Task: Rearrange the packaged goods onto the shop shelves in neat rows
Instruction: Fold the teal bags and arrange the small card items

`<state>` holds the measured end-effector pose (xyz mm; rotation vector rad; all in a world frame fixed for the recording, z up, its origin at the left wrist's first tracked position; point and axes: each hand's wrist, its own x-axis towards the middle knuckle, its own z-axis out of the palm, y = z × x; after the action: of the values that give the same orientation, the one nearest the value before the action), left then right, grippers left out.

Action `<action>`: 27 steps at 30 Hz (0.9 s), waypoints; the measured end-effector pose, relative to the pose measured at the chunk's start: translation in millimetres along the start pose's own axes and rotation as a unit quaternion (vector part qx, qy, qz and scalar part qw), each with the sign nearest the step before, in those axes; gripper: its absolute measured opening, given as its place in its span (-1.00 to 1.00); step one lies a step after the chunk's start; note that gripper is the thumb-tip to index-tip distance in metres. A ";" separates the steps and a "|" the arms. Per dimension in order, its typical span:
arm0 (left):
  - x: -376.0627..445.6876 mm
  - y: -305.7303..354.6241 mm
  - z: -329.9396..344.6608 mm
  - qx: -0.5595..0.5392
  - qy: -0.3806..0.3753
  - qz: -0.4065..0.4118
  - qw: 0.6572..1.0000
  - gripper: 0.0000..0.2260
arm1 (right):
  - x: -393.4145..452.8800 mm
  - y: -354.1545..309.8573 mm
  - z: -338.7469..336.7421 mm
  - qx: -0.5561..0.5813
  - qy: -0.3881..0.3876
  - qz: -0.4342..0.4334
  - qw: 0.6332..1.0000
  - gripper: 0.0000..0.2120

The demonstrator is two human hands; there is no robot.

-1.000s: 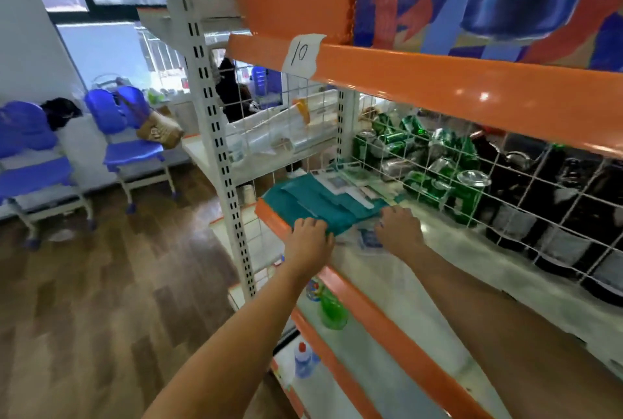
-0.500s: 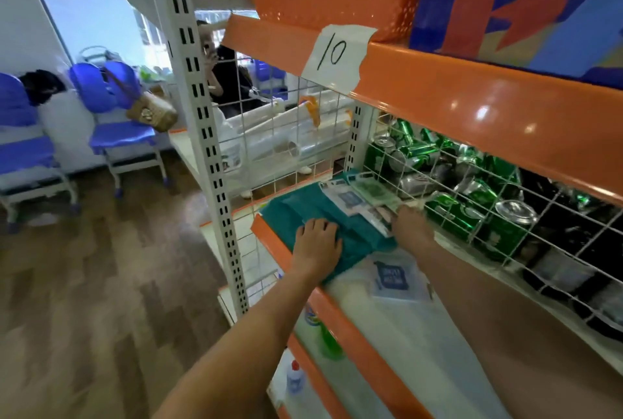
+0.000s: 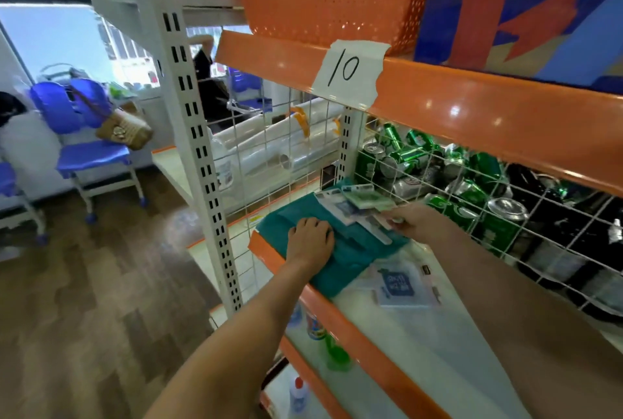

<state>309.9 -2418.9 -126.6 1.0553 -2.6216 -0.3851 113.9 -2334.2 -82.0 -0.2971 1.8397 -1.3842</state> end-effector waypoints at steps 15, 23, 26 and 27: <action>-28.4 -21.9 -24.9 -0.039 -0.028 0.123 0.991 -0.73 | -133.2 65.9 46.6 0.381 0.039 -0.009 0.924 -0.92; -77.4 2.4 -18.6 -0.066 -0.033 0.210 0.975 -0.75 | -209.2 108.3 54.1 0.421 0.126 -0.031 0.898 -0.67; -96.7 15.2 -16.1 -0.035 -0.041 0.236 0.970 -0.74 | -234.1 121.4 48.5 0.419 0.141 -0.048 0.895 -0.69; -103.3 20.3 -16.9 -0.033 -0.040 0.243 0.969 -0.74 | -242.9 124.9 46.5 0.414 0.145 -0.054 0.897 -0.71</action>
<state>374.6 -2334.3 -120.9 0.3544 -2.7935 -0.3993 339.0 -2172.7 -87.2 0.2686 1.2849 -2.2346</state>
